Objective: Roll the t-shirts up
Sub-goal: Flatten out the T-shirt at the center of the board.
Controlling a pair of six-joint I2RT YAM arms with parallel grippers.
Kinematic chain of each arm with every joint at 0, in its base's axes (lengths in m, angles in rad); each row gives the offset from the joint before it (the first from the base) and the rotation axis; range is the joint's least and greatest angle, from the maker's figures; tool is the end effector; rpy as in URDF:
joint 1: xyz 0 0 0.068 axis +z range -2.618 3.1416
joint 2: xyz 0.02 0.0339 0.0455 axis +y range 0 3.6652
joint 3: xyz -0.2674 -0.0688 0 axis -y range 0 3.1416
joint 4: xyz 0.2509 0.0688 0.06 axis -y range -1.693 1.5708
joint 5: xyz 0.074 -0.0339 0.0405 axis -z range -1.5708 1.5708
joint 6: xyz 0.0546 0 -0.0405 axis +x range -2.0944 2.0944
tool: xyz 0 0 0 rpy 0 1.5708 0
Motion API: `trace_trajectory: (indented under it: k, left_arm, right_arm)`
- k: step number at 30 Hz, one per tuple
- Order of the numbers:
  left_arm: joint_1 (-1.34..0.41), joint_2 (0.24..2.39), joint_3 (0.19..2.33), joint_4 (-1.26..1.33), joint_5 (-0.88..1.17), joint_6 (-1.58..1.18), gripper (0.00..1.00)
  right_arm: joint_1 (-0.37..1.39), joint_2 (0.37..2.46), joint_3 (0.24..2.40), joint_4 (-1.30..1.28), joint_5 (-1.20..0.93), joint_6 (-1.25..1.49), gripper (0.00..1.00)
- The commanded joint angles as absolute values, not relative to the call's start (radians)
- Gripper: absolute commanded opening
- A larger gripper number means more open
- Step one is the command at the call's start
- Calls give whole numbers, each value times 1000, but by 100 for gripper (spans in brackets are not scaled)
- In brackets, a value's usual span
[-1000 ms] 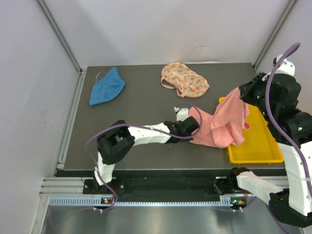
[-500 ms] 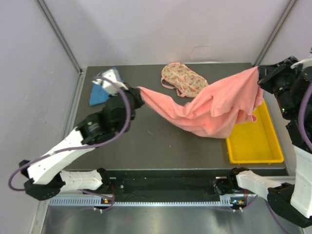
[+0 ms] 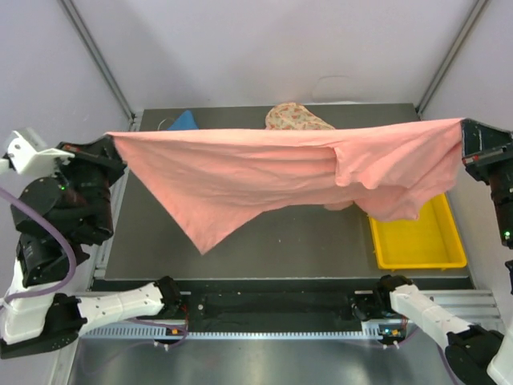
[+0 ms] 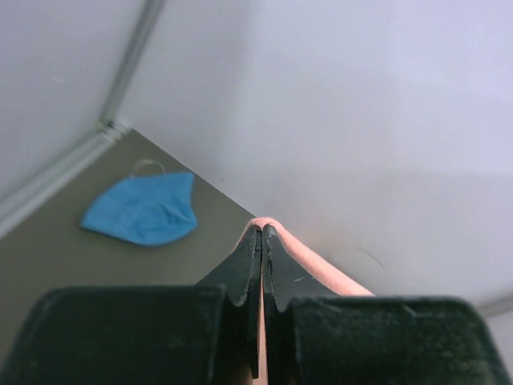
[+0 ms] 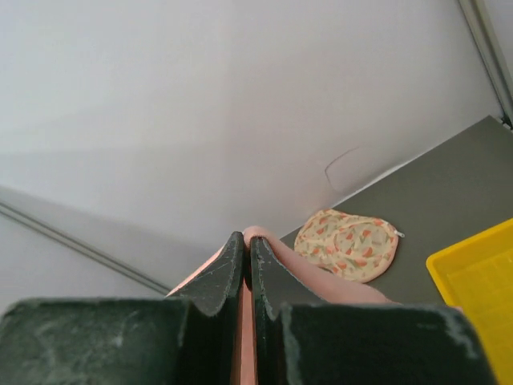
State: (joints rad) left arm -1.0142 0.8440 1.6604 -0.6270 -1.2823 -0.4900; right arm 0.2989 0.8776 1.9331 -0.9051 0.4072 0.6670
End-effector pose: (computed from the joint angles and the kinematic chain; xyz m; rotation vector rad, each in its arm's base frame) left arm 0.0753 -0.0219 0.5541 -0.6941 1.3585 -0.3188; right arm 0.0477 -0.0079 0.5857 0.5917 1.3261 0.5044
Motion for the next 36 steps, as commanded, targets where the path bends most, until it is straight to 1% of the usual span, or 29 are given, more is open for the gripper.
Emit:
trace_trajectory:
  k: [1,2,3,5,6,8,9,10,11,12,13,14,15,16,17,18,19,20,21,22,23,24,26,27,30,32,34,35,36]
  left_arm:
    - [-1015,842,1614,-381,-1442,-145,0]
    - [-1017,845,1591,-168,-1445,-62,0]
    - [-1017,851,1568,-59,-1445,127,0]
    - [-1019,906,1552,158,-1436,253,0]
    - [-1017,931,1558,204,-1425,331,0]
    - [-1012,1027,1600,250,-1372,382,0]
    - [-982,1064,1618,277,-1344,409,0]
    - [-948,1103,1687,244,-1286,381,0]
    - [-902,1191,1751,118,-1219,295,0]
    - [-741,1239,1834,-225,-1125,3,0]
    - [-639,1332,1977,-370,-1012,-147,0]
    - [-553,1373,2024,-432,-813,-235,0]
    - [-435,1411,2057,-469,-754,-312,0]
    - [-382,1480,2106,-468,-682,-340,0]
    - [-335,1515,2135,-469,-557,-369,0]
    - [-249,1554,2169,-469,-496,-424,0]
    - [-208,1637,2257,-485,-448,-455,0]
    - [-169,1681,2313,-497,-343,-489,0]
    - [-99,1721,2363,-497,-298,-546,0]
    - [-69,1777,2438,-482,-261,-569,0]
    - [-46,1796,2463,-462,-223,-590,0]
    - [-7,1808,2482,-448,-177,-629,0]
    - [53,1818,2510,-404,-129,-670,0]
    - [111,1818,2511,-391,-80,-722,0]
    - [202,1801,2510,-379,-16,-776,0]
    - [231,1781,2496,-394,30,-778,0]
    - [259,1729,2403,-396,55,-775,0]
    - [276,1708,2357,-393,64,-779,0]
    - [279,1686,2259,-387,77,-779,0]
  right_arm:
    - [296,887,1884,-841,450,695,0]
    - [296,897,1873,-828,437,693,0]
    - [296,906,1858,-819,413,698,0]
    - [295,951,1847,-779,387,704,0]
    - [296,969,1844,-766,361,707,0]
    - [296,1029,1842,-717,341,709,0]
    - [296,1055,1847,-703,328,710,0]
    - [296,1077,1855,-692,322,710,0]
    - [292,1098,1862,-671,318,710,0]
    - [287,1145,1882,-663,305,713,0]
    - [279,1167,1890,-652,295,716,0]
    - [264,1192,1899,-643,284,727,0]
    - [255,1228,1913,-615,266,732,0]
    - [250,1253,1922,-600,253,733,0]
    - [242,1276,1936,-591,242,735,0]
    - [238,1328,1974,-571,238,738,0]
    - [235,1354,1994,-562,229,742,0]
    - [226,1379,2022,-555,207,747,0]
    - [221,1408,2081,-546,196,753,0]
    - [216,1449,2113,-535,187,759,0]
    - [213,1471,2144,-526,175,759,0]
    - [212,1489,2217,-523,167,764,0]
    - [213,1538,2296,-520,153,772,0]
    - [210,1548,2359,-517,149,776,0]
    - [210,1534,2384,-489,143,790,0]
    - [210,1481,2350,-476,149,790,0]
    - [210,1433,2231,-463,149,802,0]
    - [210,1380,2120,-447,141,808,0]
    - [210,1356,2061,-446,138,813,0]
